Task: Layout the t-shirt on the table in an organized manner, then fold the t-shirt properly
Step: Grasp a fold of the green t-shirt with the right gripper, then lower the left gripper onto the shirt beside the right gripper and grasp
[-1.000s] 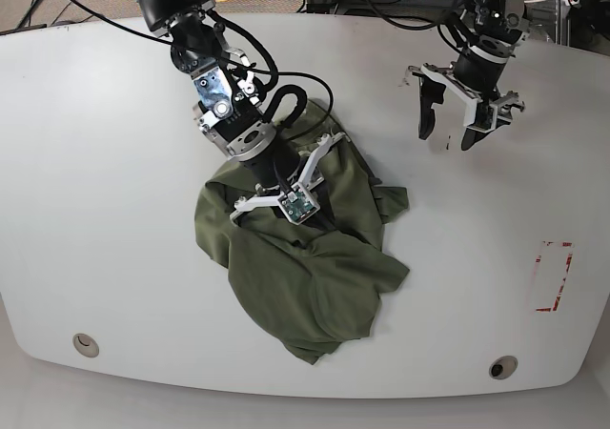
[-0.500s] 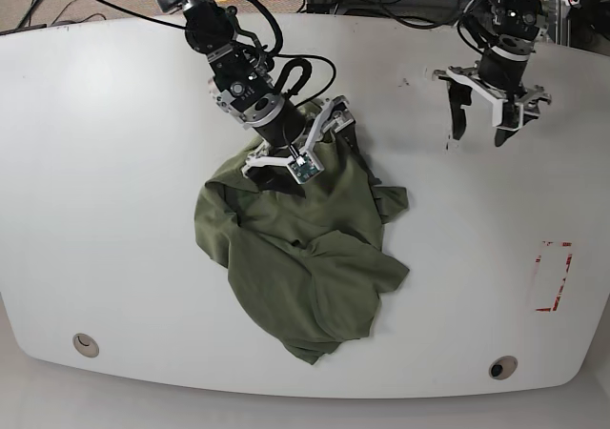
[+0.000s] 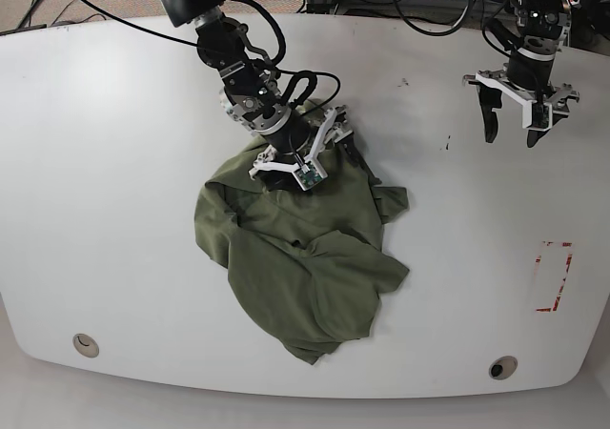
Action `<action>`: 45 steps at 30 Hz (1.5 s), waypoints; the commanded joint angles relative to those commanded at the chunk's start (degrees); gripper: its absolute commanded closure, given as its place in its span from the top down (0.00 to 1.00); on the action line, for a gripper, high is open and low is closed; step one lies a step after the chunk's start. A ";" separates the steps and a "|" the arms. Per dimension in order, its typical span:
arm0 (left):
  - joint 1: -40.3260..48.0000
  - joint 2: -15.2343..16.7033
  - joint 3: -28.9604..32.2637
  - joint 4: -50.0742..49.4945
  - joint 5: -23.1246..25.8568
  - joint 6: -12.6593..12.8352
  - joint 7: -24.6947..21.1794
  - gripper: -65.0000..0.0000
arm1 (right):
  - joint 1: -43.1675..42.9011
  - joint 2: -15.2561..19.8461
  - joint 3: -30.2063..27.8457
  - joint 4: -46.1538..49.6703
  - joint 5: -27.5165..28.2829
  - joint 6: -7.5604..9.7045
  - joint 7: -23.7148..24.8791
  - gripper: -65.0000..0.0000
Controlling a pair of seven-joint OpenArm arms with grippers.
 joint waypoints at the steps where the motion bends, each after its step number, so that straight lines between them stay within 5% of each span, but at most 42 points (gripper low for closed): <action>1: 0.00 0.09 -0.53 0.00 0.00 -1.05 0.00 0.61 | 0.53 -0.18 0.00 -0.97 0.00 0.00 0.09 0.80; 14: 0.00 0.18 -1.32 -0.09 0.18 -2.46 0.00 0.61 | 1.67 -2.46 0.00 -6.59 0.00 -0.26 6.59 0.73; 18: 0.00 0.18 -1.32 -0.18 0.18 -2.46 0.00 0.61 | 1.58 -2.81 0.00 -6.59 0.00 -0.35 6.86 0.40; 19: 0.00 0.18 -1.32 -0.18 0.18 -2.46 0.00 0.61 | 1.58 -2.81 0.00 -6.51 0.00 -0.35 6.86 0.21; 21: 0.00 0.18 -1.32 -0.18 0.18 -2.46 0.00 0.61 | 1.41 -2.81 0.00 -6.24 0.00 -0.44 6.77 0.00; 33: -0.26 0.09 1.32 -0.26 0.18 -2.46 0.09 0.61 | -2.90 -2.55 0.26 9.67 0.00 -0.44 0.44 0.00; 45: -3.60 0.18 14.59 -1.32 0.53 -2.46 3.08 0.61 | -2.73 -0.53 1.32 26.37 -0.09 -0.53 -7.30 0.00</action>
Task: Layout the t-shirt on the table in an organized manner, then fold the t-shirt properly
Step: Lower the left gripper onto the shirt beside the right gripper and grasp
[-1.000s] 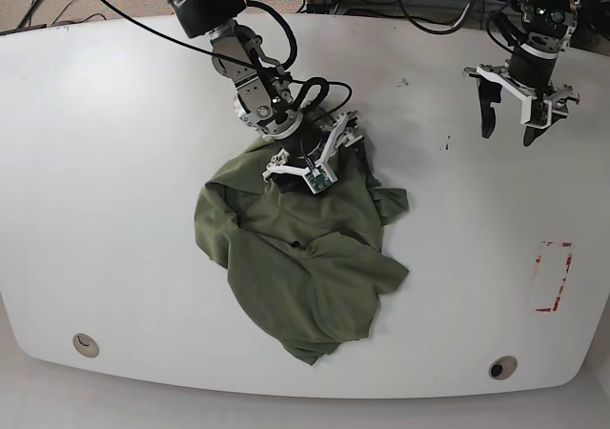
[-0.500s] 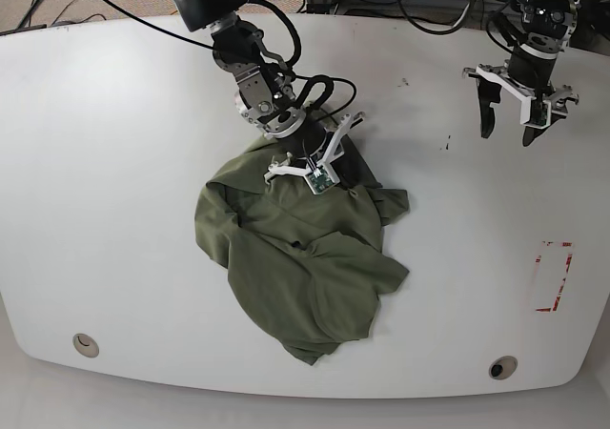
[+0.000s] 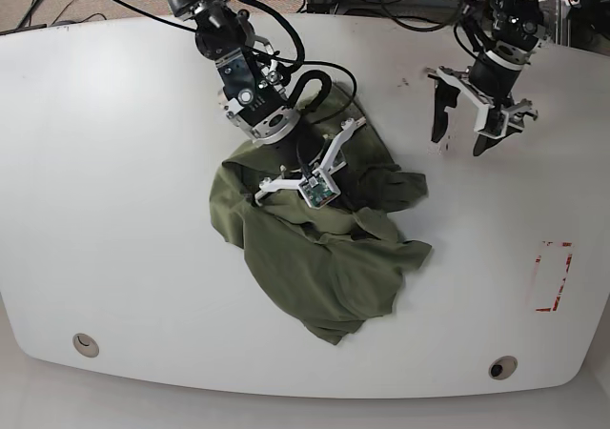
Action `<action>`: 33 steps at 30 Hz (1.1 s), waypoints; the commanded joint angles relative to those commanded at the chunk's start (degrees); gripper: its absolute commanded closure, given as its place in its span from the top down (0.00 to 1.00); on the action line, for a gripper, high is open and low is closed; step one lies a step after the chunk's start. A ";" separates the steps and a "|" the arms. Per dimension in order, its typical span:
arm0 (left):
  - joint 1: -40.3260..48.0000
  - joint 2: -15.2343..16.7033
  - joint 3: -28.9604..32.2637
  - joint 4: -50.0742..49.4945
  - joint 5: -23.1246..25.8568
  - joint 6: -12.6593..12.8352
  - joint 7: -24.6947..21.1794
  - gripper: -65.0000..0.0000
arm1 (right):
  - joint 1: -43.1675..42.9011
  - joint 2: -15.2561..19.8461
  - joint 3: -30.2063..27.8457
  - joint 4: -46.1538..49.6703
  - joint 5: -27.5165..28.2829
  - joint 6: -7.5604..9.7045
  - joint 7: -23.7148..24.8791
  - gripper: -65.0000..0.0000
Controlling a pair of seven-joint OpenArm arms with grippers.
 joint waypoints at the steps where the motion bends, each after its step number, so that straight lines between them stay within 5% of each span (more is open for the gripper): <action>1: -0.53 0.00 0.88 -0.09 -0.18 0.00 0.79 0.61 | 0.00 0.00 0.53 0.44 0.00 0.00 -0.26 0.00; 8: -3.60 2.64 5.36 -2.46 -0.35 0.18 8.26 0.61 | 0.18 0.88 2.99 1.14 0.00 0.00 -0.53 0.00; 33: -14.15 9.85 5.80 -21.80 -0.35 0.18 9.14 0.61 | -1.49 1.14 2.73 2.64 0.00 0.00 -0.44 0.00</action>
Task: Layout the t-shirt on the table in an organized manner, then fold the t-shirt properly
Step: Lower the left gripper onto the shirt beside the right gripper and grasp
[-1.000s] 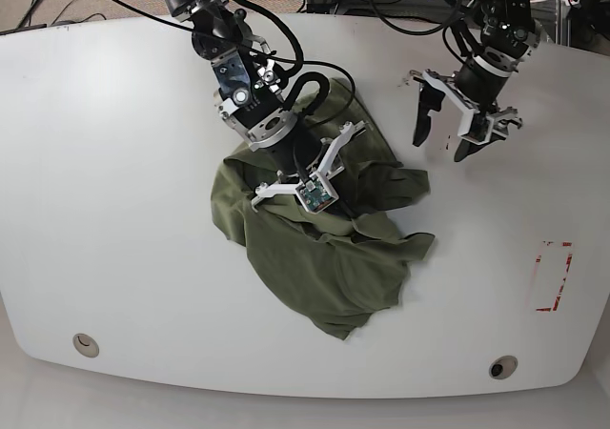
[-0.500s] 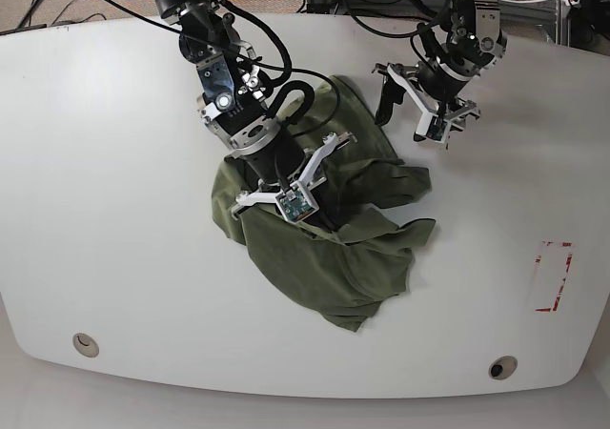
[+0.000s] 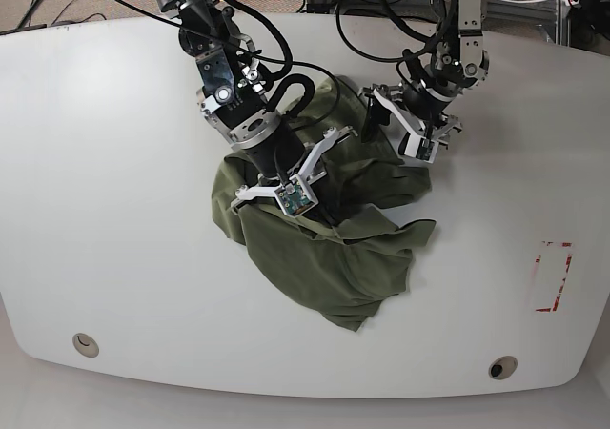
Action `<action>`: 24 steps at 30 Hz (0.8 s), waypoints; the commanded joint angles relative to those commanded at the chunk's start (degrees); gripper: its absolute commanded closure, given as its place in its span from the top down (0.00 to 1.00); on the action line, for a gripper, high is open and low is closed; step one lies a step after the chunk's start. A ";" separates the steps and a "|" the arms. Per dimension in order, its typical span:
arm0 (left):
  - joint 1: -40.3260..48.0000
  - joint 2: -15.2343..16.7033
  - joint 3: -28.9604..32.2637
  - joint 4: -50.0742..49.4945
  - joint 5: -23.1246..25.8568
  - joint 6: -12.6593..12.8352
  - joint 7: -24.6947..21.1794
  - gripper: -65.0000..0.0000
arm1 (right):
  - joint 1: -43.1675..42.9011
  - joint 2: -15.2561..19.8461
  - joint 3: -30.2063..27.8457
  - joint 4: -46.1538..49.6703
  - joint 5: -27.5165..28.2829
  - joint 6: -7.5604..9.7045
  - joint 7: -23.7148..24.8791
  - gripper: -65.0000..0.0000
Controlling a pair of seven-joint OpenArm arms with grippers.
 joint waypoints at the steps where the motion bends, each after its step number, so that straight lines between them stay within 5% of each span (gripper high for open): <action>1: -0.70 0.26 0.00 -0.88 0.00 0.00 1.23 0.61 | 0.00 0.00 0.00 0.00 0.00 0.00 0.00 0.00; 6: -5.36 0.70 0.00 -5.01 -0.09 0.00 5.71 0.60 | 0.00 0.00 0.00 0.00 0.00 0.00 0.00 0.00; 15: -7.47 1.85 0.00 -6.95 -0.09 0.00 5.71 0.57 | 0.00 0.00 0.00 0.00 0.00 0.00 0.00 0.00; 18: -8.09 1.85 0.00 -7.12 0.18 0.00 5.80 0.34 | 0.09 0.00 0.09 0.00 0.00 0.00 0.00 0.00; 21: -8.53 1.85 0.00 -7.30 0.35 0.00 5.80 0.00 | 0.09 0.00 0.18 0.00 0.09 0.00 0.09 0.00; 24: -8.79 1.58 0.62 -7.30 0.35 0.00 5.80 0.00 | 0.18 0.09 0.35 0.00 0.09 0.00 0.09 0.00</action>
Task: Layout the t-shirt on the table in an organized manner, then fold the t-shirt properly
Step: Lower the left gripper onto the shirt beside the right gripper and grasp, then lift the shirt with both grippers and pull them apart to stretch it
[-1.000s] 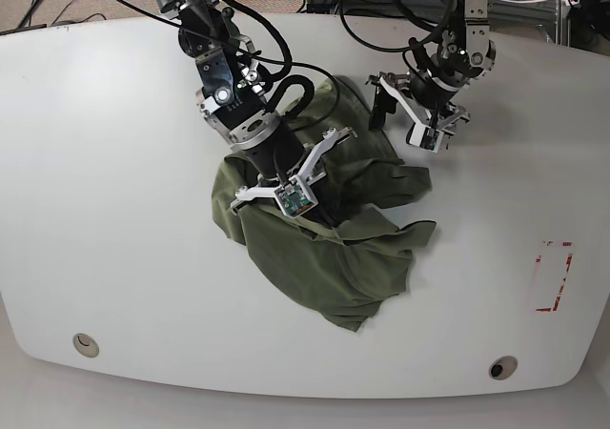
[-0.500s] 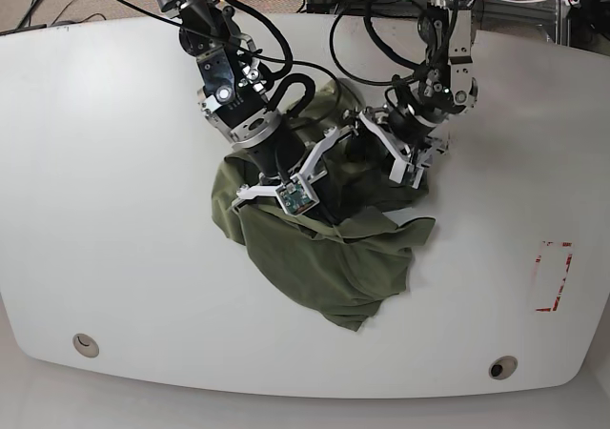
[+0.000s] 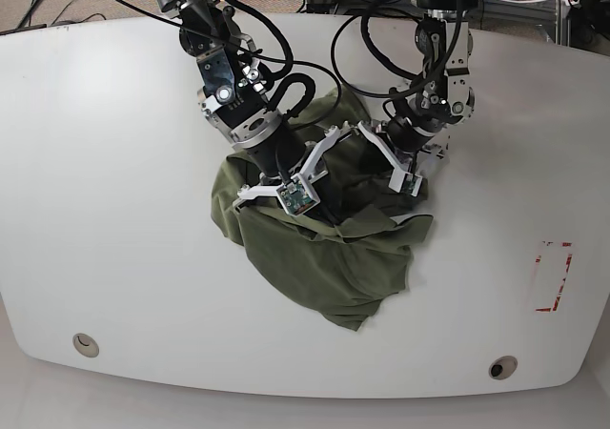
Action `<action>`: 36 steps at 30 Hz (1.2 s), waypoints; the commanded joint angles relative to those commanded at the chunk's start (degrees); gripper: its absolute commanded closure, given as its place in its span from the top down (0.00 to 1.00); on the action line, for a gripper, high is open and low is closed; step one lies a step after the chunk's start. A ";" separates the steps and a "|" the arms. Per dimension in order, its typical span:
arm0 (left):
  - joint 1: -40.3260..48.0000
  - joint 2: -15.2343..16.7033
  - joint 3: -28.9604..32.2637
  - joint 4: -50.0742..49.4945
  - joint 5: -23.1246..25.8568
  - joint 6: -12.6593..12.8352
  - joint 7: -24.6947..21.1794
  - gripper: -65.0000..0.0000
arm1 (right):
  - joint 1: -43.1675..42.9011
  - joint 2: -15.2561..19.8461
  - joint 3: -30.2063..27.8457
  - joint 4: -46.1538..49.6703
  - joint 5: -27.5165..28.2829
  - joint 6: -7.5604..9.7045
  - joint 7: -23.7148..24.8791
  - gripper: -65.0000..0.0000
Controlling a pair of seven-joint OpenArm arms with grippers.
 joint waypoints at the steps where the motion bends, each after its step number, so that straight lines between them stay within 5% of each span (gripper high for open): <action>1: 0.00 -0.18 0.18 0.18 0.00 0.00 -0.09 0.01 | 0.18 0.09 0.00 0.00 0.00 0.00 0.00 0.00; 10: 0.00 -4.31 -0.26 2.73 -0.44 0.00 0.00 0.00 | 0.97 0.18 2.55 -0.26 0.62 0.00 1.85 0.00; 22: 1.32 -11.43 -3.52 18.99 -0.53 -0.44 2.55 0.00 | 4.92 3.08 5.54 -0.88 0.70 0.09 1.93 0.00; 36: -8.88 -15.03 -13.45 29.80 -0.53 -6.59 12.31 0.00 | 15.91 8.26 10.29 -9.58 7.91 0.09 1.93 0.00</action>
